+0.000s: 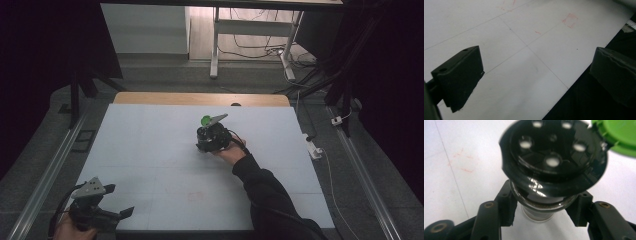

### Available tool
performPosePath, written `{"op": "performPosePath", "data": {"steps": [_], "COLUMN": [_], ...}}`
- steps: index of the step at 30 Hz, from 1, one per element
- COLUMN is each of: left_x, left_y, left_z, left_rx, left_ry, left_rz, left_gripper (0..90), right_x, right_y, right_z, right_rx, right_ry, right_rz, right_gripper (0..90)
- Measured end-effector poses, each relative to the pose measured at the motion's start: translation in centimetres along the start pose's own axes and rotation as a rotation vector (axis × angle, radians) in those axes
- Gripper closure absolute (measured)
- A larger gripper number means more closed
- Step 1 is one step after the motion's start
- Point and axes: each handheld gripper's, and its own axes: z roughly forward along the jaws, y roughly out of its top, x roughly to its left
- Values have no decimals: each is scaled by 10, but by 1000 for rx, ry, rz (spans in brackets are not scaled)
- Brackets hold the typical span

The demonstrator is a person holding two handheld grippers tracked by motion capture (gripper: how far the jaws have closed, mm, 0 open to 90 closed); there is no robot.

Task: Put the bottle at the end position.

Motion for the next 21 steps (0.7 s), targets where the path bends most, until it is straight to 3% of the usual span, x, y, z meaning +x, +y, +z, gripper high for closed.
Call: {"op": "performPosePath", "data": {"steps": [6, 19, 21], "left_x": [0, 0, 0], "left_y": [0, 0, 0], "left_z": [0, 0, 0], "left_rx": [-1, 0, -1], "left_ry": [1, 2, 2], "left_rz": [-1, -2, -2], "left_gripper": [0, 0, 0], "right_x": [2, 5, 7], "right_y": [2, 0, -2], "right_z": [-7, -21, -23], "right_rx": [-22, -45, -32], "right_ry": [-4, 13, -1], "right_rz": [1, 74, 75], "right_gripper": [401, 276, 256]}}
